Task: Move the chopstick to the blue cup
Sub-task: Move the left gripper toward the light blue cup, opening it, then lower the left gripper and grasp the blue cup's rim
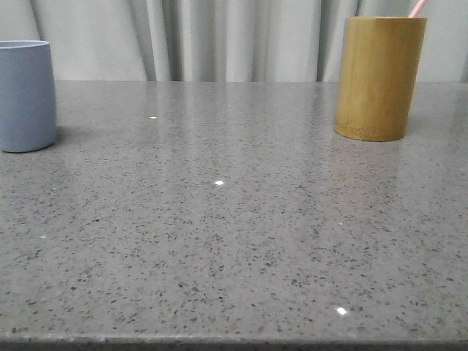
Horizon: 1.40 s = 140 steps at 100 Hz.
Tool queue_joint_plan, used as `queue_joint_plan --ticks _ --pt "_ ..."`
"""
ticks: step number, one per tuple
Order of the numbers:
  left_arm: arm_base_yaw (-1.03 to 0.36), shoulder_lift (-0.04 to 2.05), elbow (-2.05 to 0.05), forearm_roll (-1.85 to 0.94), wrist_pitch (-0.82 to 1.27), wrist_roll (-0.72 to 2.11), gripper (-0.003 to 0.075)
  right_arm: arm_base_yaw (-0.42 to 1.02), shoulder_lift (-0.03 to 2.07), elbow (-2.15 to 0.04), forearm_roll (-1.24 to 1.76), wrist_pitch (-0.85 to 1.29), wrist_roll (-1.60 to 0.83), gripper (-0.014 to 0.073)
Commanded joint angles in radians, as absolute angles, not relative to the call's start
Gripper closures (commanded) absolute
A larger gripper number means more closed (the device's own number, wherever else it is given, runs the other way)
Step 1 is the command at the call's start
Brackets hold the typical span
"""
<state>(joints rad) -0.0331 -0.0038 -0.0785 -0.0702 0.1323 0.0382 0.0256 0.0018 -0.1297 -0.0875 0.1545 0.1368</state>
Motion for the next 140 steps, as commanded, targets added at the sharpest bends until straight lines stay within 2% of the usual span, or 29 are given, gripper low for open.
queue_joint_plan --ticks 1,27,52,107,114,121,128,132,135,136,137,140 --pt "-0.033 0.037 -0.183 -0.125 0.118 0.030 0.0739 0.020 0.059 -0.266 -0.085 0.215 0.137 0.0660" --pt "-0.033 0.298 -0.557 -0.147 0.549 0.030 0.0739 0.020 0.276 -0.608 -0.085 0.534 0.137 0.0660" --pt "-0.033 0.493 -0.843 -0.164 0.735 0.030 0.0739 0.020 0.430 -0.810 -0.085 0.715 0.137 0.0660" --pt "-0.033 0.536 -0.878 -0.216 0.743 0.030 0.0721 0.020 0.457 -0.816 -0.085 0.705 0.137 0.0642" --pt "-0.033 0.536 -0.878 -0.216 0.743 0.030 0.0662 0.020 0.457 -0.816 -0.085 0.705 0.137 0.0580" --pt "-0.033 0.536 -0.878 -0.216 0.743 0.030 0.0554 0.020 0.457 -0.816 -0.085 0.705 0.137 0.0479" --pt "-0.033 0.536 -0.878 -0.216 0.743 0.030 0.0397 0.020 0.457 -0.816 -0.085 0.705 0.137 0.0349" --pt "-0.033 0.536 -0.878 -0.216 0.743 0.030 0.0271 0.020 0.457 -0.816 -0.085 0.705 0.137 0.0266" --pt "-0.033 0.536 -0.878 -0.216 0.743 0.030 0.0218 0.020 0.457 -0.816 -0.085 0.705 0.137 0.0211" --pt "-0.033 0.536 -0.878 -0.216 0.743 0.030 0.0171 0.020 0.457 -0.816 -0.085 0.705 0.137 0.0199" --pt "-0.033 0.536 -0.878 -0.216 0.743 0.030 0.0171 0.020 0.457 -0.816 -0.085 0.705 0.137 0.0174" --pt "-0.033 0.536 -0.878 -0.216 0.743 0.030 0.0108 0.020 0.457 -0.816 -0.085 0.705 0.137 0.0130"
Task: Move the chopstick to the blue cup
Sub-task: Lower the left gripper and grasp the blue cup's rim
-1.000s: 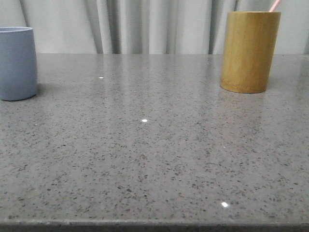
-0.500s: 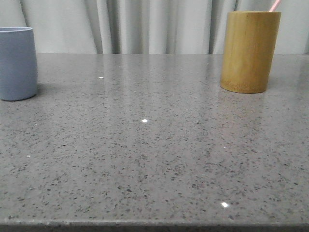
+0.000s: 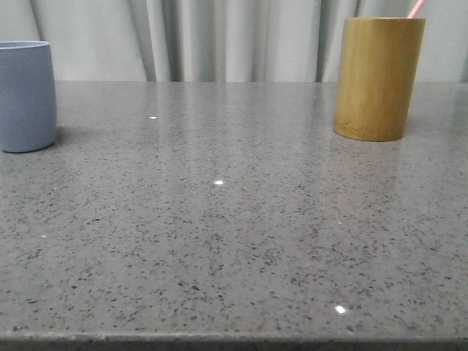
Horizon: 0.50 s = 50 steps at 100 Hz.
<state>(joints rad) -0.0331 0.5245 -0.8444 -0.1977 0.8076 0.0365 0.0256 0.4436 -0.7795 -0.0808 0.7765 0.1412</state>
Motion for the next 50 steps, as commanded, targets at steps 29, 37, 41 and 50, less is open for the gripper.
queue_joint_plan --ticks 29,37,41,50 --pt "-0.033 0.543 -0.878 -0.224 0.721 0.030 0.0089 0.020 0.457 -0.816 -0.081 0.705 0.138 0.0044" --pt "-0.033 0.571 -0.899 -0.224 0.710 0.030 0.0090 0.020 0.457 -0.816 -0.081 0.705 0.138 0.0044" --pt "-0.033 0.599 -0.918 -0.224 0.710 0.030 0.0090 0.020 0.457 -0.816 -0.081 0.705 0.138 0.0044" --pt "-0.033 0.688 -0.968 -0.224 0.718 0.030 0.0090 0.020 0.457 -0.816 -0.081 0.704 0.138 0.0044"
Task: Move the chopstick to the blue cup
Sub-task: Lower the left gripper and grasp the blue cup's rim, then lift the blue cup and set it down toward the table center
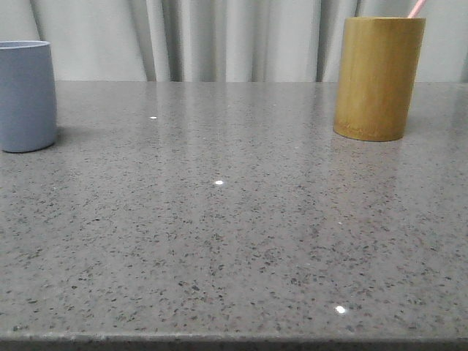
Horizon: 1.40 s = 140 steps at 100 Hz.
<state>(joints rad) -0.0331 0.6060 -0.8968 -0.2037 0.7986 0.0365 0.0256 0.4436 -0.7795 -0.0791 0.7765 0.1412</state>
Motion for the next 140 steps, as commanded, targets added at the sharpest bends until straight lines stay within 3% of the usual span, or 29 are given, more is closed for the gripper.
queue_joint_plan --ticks 1,48,93,108,130,140 --pt "-0.033 0.696 -0.978 -0.224 0.720 0.030 0.0090 0.020 0.457 -0.816 -0.081 0.704 0.138 0.0044" --pt "-0.033 1.229 -1.262 -0.226 0.783 0.030 0.0090 0.020 0.457 -0.816 -0.081 0.704 0.138 0.0044" --pt "-0.033 1.463 -1.276 -0.241 0.792 0.030 0.0112 0.020 0.457 -0.816 -0.081 0.704 0.138 0.0044" --pt "-0.033 1.463 -1.278 -0.269 0.792 0.030 0.0271 0.020 0.457 -0.816 -0.081 0.702 0.138 0.0044" --pt "-0.033 1.463 -1.278 -0.290 0.792 0.030 0.0741 0.020 0.457 -0.816 -0.081 0.682 0.138 0.0044" --pt "-0.037 1.463 -1.297 -0.292 0.826 0.037 0.0739 0.020 0.457 -0.816 -0.081 0.670 0.138 0.0044"
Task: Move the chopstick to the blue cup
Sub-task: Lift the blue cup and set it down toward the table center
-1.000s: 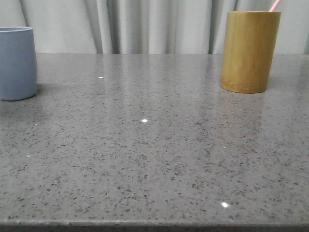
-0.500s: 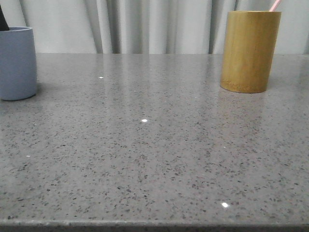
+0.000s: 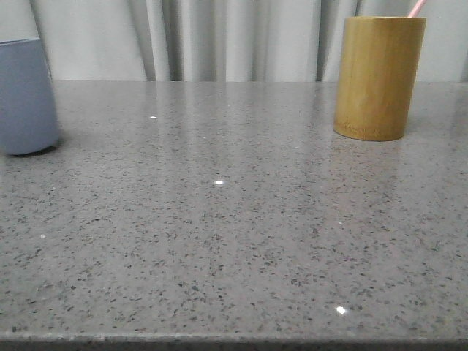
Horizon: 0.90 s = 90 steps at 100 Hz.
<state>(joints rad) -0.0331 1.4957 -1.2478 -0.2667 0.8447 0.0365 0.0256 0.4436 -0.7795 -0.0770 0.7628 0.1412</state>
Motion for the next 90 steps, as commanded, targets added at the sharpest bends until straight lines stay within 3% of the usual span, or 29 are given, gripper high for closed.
queue_joint_plan --ticks 1,36,61,90 --pt "-0.037 1.463 -1.302 -0.294 0.828 0.040 0.0739 0.020 0.457 -0.816 -0.081 0.670 0.138 0.0044" --pt "-0.247 1.490 -1.533 -0.277 0.923 0.048 0.0739 0.020 0.457 -0.816 -0.081 0.667 0.138 0.0044" --pt "-0.435 1.635 -1.722 -0.186 0.967 0.048 0.0739 0.020 0.457 -0.816 -0.081 0.667 0.138 0.0044" --pt "-0.532 1.791 -1.853 -0.160 1.008 0.048 0.0739 0.020 0.457 -0.816 -0.081 0.667 0.138 0.0044"
